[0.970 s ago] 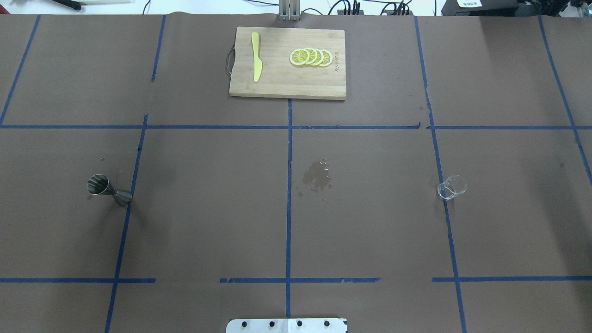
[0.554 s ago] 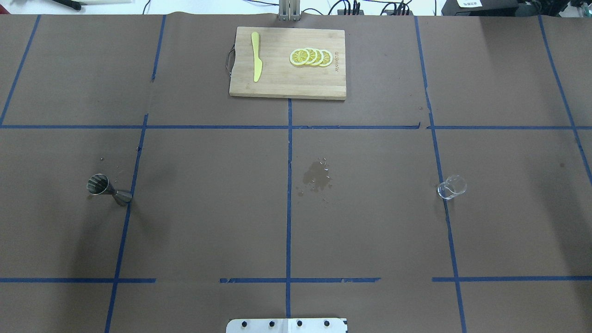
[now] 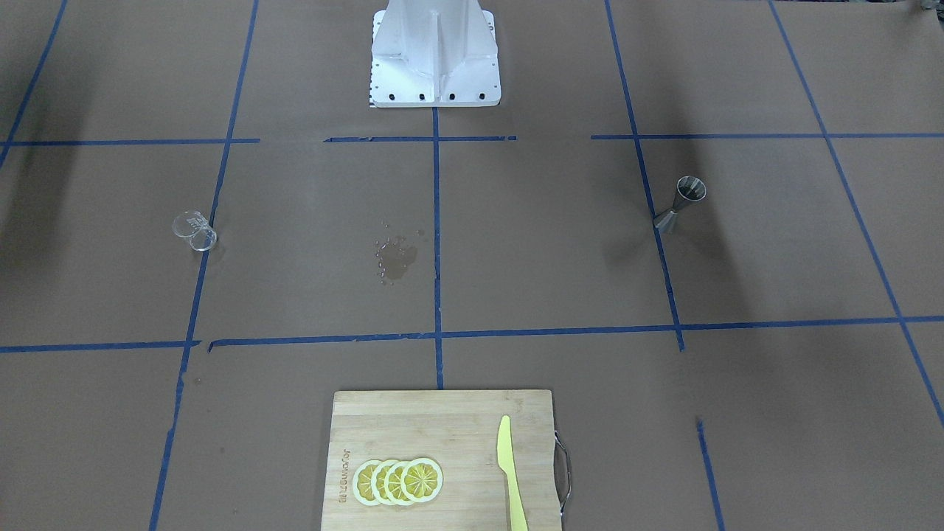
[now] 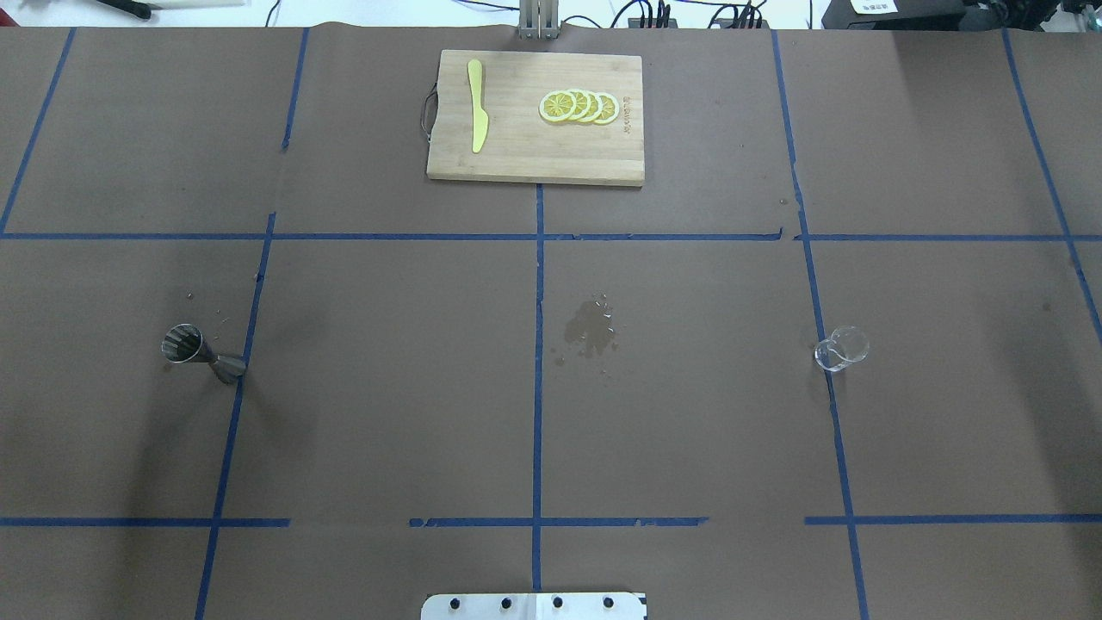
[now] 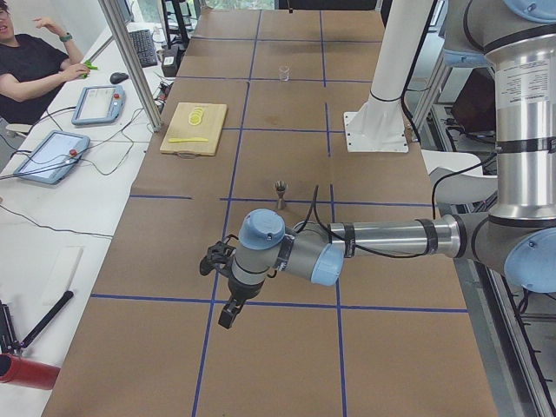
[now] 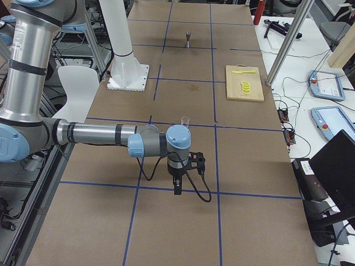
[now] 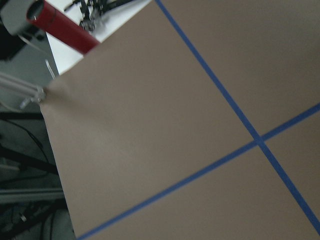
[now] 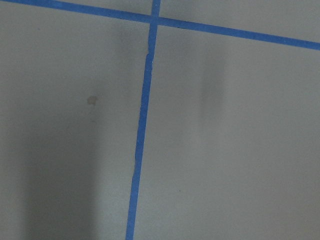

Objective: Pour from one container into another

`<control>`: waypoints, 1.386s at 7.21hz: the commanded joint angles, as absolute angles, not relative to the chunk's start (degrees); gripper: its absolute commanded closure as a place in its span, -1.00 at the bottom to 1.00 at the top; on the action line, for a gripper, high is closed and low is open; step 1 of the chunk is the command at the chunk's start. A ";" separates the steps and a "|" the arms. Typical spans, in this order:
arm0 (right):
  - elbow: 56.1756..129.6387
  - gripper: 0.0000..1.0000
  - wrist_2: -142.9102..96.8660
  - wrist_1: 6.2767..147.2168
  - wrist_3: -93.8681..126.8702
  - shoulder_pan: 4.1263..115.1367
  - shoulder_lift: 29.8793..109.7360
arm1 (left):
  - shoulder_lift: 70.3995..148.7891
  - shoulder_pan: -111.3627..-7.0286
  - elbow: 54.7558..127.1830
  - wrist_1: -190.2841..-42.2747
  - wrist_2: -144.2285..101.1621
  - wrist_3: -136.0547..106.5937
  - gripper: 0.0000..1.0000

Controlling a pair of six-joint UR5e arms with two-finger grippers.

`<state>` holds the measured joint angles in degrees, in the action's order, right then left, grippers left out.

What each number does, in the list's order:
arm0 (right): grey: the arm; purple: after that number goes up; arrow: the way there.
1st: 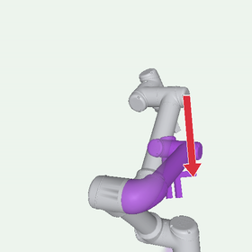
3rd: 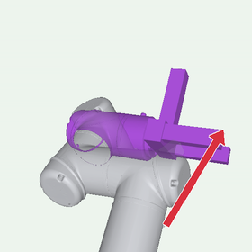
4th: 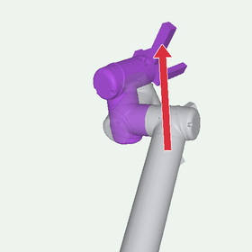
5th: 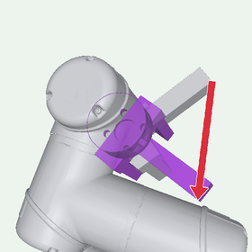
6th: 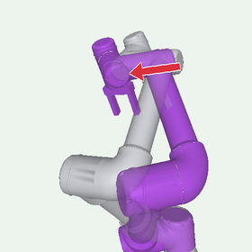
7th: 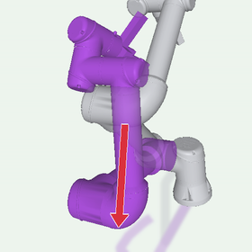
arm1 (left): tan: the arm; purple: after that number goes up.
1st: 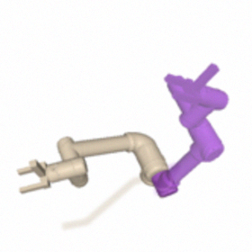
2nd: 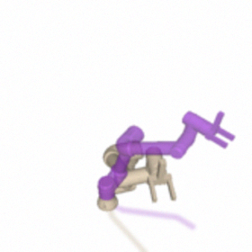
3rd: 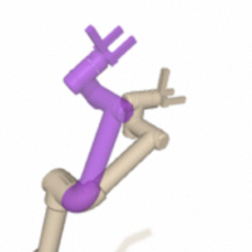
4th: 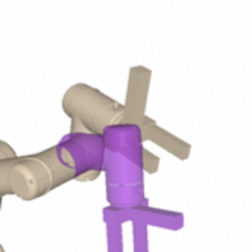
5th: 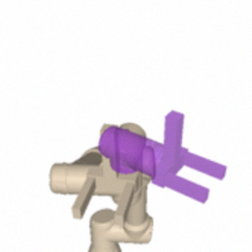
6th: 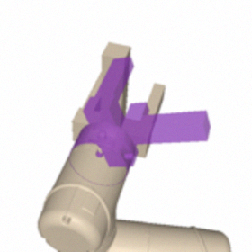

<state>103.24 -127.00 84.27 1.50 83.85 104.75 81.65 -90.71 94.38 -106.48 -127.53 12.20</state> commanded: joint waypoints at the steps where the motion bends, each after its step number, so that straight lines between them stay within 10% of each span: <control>1: 103.36 -1.00 -127.00 83.24 1.58 83.85 104.68 | 79.90 -91.40 95.01 -98.46 -135.51 12.13 -1.00; 10: 101.79 -1.00 -128.41 82.97 0.80 83.85 105.63 | 80.86 -91.67 100.99 -95.27 -135.70 12.30 -1.00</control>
